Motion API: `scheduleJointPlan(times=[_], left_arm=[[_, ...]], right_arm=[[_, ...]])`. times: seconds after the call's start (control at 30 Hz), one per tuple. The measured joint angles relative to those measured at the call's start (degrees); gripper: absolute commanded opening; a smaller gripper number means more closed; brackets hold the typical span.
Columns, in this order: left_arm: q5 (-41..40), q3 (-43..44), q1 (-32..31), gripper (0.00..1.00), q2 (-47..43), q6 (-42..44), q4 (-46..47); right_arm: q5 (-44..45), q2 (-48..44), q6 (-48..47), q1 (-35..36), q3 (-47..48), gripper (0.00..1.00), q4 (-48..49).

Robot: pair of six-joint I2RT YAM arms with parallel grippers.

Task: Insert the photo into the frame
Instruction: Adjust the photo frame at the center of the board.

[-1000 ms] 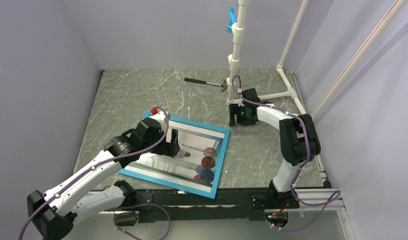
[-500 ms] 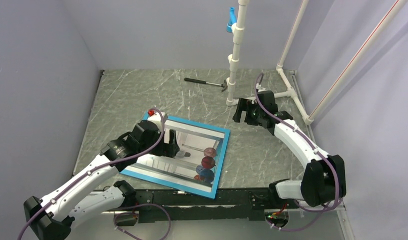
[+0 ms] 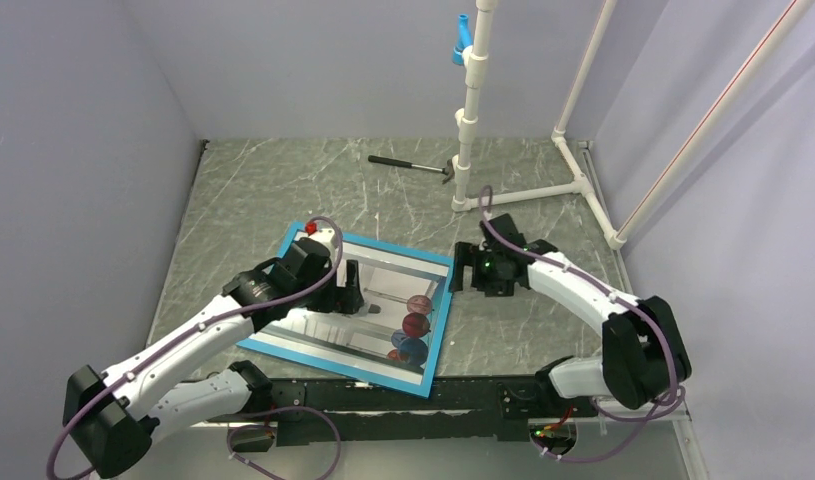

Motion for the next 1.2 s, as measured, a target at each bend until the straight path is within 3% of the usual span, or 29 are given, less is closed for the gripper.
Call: scheduleJointPlan(times=[0.17, 0.43, 0.67, 0.83, 1.03, 1.2], left_arm=[[0.13, 0.02, 0.00, 0.99, 3.37, -0.63, -0.24], [0.09, 0.11, 0.02, 0.99, 4.11, -0.98, -0.57], [-0.74, 0.59, 0.04, 0.99, 3.91, -0.92, -2.43], [-2.21, 0.81, 0.31, 0.99, 2.84, -0.52, -4.13], [-2.64, 0.74, 4.15, 0.99, 1.84, 0.31, -5.20], [-1.31, -0.59, 13.49, 0.99, 1.38, 1.05, -5.18]], right_arm=[[1.46, 3.54, 2.69, 9.20, 0.09, 0.84, 0.02], [7.67, 11.47, 4.98, 15.67, 3.63, 0.63, -0.46], [12.26, 16.44, 4.13, 17.79, 8.96, 0.21, -1.36], [14.43, 19.58, 4.42, 17.46, 13.05, 0.01, -3.76], [16.79, 25.27, -1.11, 16.98, 19.67, 0.00, -2.99], [19.76, 30.97, -9.18, 17.00, 26.82, 0.00, -2.86]])
